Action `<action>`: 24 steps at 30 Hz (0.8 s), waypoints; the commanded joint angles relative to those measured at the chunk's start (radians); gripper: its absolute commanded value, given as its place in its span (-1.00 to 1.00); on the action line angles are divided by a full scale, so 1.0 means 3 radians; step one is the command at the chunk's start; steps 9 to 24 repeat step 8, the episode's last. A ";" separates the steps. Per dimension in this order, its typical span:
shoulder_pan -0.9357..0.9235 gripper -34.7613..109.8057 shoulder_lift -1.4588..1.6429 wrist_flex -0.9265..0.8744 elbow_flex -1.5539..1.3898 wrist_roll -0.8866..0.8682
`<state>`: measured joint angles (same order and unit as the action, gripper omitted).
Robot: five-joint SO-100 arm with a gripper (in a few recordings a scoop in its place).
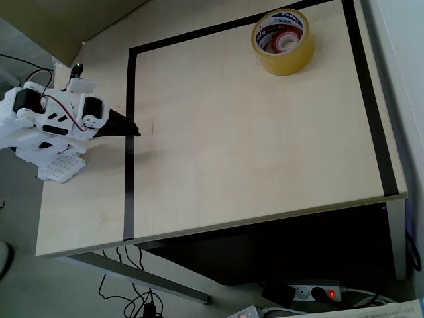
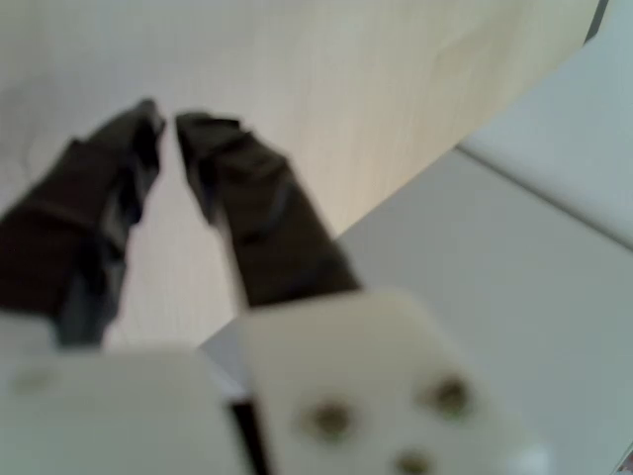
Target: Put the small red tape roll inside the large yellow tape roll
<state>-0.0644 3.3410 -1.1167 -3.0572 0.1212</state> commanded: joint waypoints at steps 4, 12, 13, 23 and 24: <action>-0.0107 -0.52 -0.0026 -0.0424 -0.0199 0.0046; -0.0092 -0.52 -0.0026 -0.0424 -0.0199 0.0046; -0.0092 -0.52 -0.0026 -0.0424 -0.0199 0.0046; -0.0092 -0.52 -0.0026 -0.0424 -0.0199 0.0046; -0.0092 -0.52 -0.0026 -0.0424 -0.0199 0.0046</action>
